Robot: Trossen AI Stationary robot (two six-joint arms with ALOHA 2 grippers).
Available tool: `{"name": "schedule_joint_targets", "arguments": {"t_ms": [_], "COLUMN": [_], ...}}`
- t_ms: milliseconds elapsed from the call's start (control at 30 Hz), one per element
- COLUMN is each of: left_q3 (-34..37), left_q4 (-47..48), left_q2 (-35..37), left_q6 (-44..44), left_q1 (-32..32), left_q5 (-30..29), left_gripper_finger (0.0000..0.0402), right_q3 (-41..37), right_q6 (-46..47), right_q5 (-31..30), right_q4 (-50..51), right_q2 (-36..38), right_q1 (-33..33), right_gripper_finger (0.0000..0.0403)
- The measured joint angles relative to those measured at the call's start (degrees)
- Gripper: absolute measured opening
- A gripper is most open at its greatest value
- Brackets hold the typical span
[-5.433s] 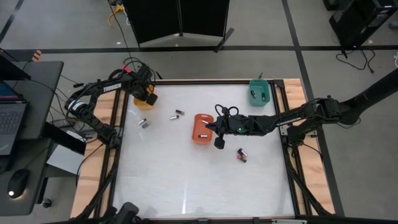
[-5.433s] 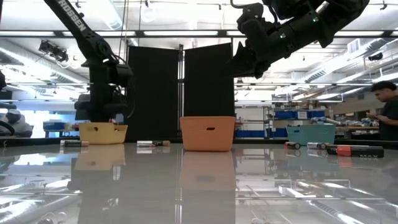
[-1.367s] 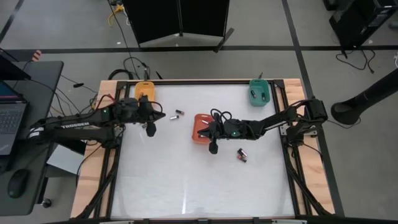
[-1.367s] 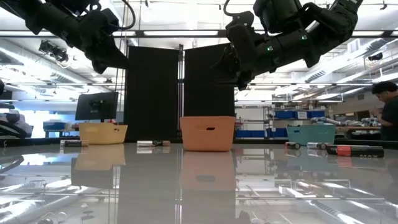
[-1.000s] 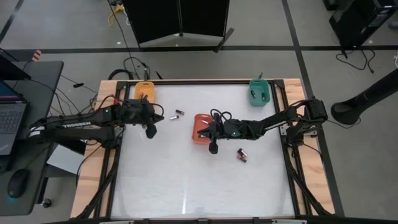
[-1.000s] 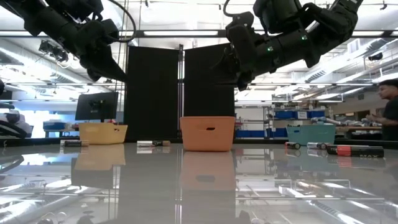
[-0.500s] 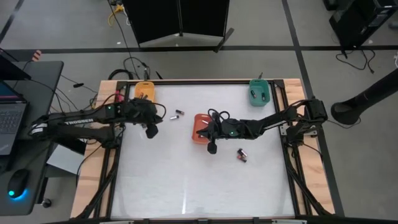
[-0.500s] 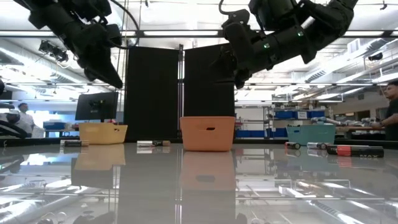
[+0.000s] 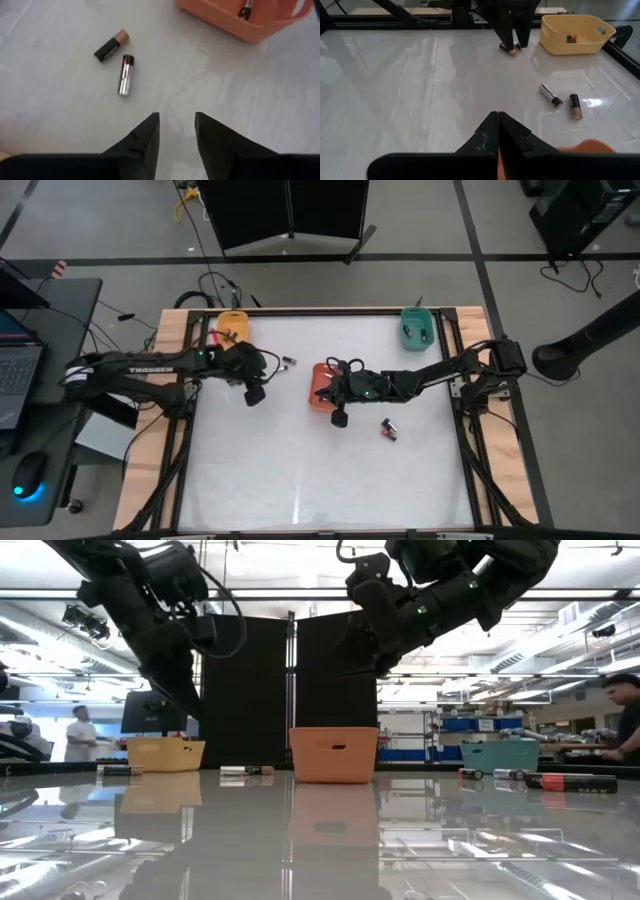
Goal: Sort batteries
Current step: Put the silver battery into the orange bin
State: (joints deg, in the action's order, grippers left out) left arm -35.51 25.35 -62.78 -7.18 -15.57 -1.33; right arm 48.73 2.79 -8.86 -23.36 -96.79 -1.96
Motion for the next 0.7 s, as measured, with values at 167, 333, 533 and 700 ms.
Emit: {"name": "schedule_joint_targets", "arguments": {"t_ms": [167, 333, 533, 700], "left_q3": [0.0, 0.0, 0.0, 0.0], "left_q4": [-2.9, -5.5, -9.7, -11.0], "left_q2": [-3.4, -7.3, -11.3, -14.4], "left_q6": [0.8, 0.2, 1.0, 2.4], "left_q1": [0.0, -0.1, -1.2, -4.7], "left_q5": [-0.1, -2.1, -4.8, -5.0], "left_gripper_finger": [0.0143, 0.0163, 0.02, 0.0217], "right_q3": [0.0, 0.0, 0.0, 0.0], "right_q6": [0.0, 0.0, -0.2, -0.4], "right_q5": [0.0, 0.0, 0.0, 0.0], "right_q4": [0.5, 0.5, 0.7, 0.8], "right_q2": [0.0, 0.0, 0.0, 0.0], "right_q1": [0.1, 0.1, 0.1, 0.1], "right_gripper_finger": [0.0013, 0.0013, 0.0013, 0.0013]}}
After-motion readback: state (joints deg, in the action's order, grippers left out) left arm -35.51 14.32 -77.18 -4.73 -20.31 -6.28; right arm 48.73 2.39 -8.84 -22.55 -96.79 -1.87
